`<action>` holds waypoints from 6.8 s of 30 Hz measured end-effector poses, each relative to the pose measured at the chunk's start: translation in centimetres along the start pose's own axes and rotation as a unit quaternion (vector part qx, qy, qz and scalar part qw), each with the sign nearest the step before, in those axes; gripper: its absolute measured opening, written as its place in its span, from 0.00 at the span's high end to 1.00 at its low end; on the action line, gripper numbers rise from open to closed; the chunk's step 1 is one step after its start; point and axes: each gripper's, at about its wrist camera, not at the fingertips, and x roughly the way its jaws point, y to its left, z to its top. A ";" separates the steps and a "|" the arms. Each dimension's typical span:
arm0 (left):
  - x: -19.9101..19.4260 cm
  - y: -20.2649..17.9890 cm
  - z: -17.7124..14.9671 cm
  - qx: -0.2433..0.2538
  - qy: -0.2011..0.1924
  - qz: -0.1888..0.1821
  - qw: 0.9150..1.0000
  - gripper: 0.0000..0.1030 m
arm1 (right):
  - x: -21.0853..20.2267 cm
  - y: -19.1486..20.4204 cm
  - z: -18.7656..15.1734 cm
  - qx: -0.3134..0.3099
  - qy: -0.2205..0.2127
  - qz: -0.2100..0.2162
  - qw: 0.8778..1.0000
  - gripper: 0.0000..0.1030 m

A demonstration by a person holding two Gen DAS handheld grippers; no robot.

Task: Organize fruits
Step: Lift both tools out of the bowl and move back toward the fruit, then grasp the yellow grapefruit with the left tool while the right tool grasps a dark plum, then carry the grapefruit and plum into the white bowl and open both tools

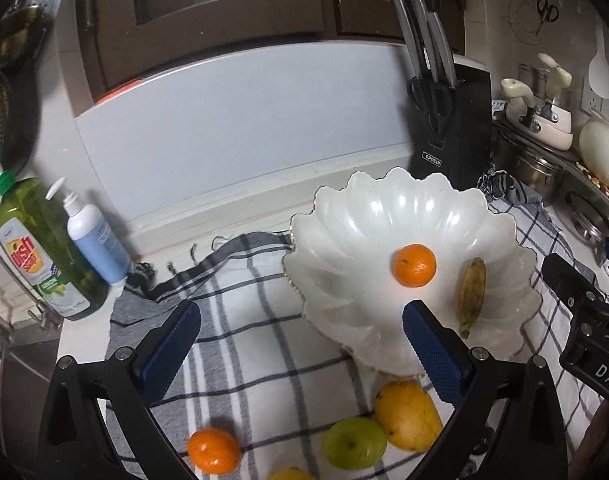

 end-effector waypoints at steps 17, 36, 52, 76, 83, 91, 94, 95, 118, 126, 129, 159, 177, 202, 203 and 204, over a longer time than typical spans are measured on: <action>-3.5 3.3 -2.8 -0.028 -0.005 0.013 1.000 0.00 | -4.0 3.0 -1.3 -0.012 -0.016 0.030 0.999 0.01; -6.1 4.1 -8.1 -0.041 -0.016 0.013 0.999 0.00 | -6.9 3.9 -5.3 -0.020 -0.028 0.025 0.999 0.01; -4.9 3.3 -11.8 -0.044 -0.006 0.010 0.999 0.00 | -5.8 3.8 -9.2 -0.016 0.006 0.036 0.999 0.01; -0.9 1.8 -14.7 -0.032 0.047 -0.001 0.998 0.19 | -3.4 3.7 -12.1 -0.015 0.054 0.030 0.998 0.01; -0.1 1.4 -15.0 -0.028 0.060 -0.010 0.998 0.36 | -2.9 3.4 -12.3 -0.013 0.062 0.029 0.998 0.01; -0.2 0.8 -15.1 -0.020 0.064 -0.017 0.998 0.47 | -2.8 2.9 -12.6 -0.008 0.067 0.029 0.997 0.01; -0.3 0.8 -15.1 -0.023 0.065 -0.018 0.997 0.48 | -3.0 2.8 -12.7 -0.010 0.067 0.030 0.997 0.01; -0.4 0.8 -15.1 -0.023 0.066 -0.018 0.997 0.48 | -2.9 2.9 -12.7 -0.010 0.067 0.032 0.997 0.01; -0.5 1.8 -15.2 -0.052 0.070 -0.020 0.996 0.48 | 0.6 4.0 -13.5 -0.026 0.126 0.071 0.989 0.64; -1.0 2.0 -14.8 -0.054 0.064 -0.022 0.996 0.48 | -0.2 4.2 -13.4 -0.026 0.121 0.086 0.989 0.72; -1.4 2.0 -14.5 -0.055 0.060 -0.023 0.996 0.48 | -0.7 4.2 -12.9 -0.025 0.113 0.089 0.989 0.72; -4.8 0.0 -5.8 -0.028 -0.006 -0.046 0.999 0.48 | -4.9 1.7 -4.9 -0.011 0.016 0.094 0.995 0.72; -0.8 -2.7 0.8 -0.002 -0.017 -0.073 0.997 0.48 | -0.3 -1.1 0.4 0.008 0.007 0.078 0.997 0.72; 6.8 -4.6 -0.1 0.002 0.059 -0.080 0.995 0.47 | 7.0 -1.6 -1.3 0.009 0.082 0.082 0.993 0.71; 6.7 -4.6 -0.1 0.003 0.056 -0.079 0.995 0.47 | 6.9 -1.6 -1.3 0.009 0.080 0.081 0.993 0.66; 6.5 -4.6 -0.1 0.006 0.050 -0.077 0.996 0.45 | 6.8 -1.6 -1.3 0.010 0.078 0.079 0.994 0.62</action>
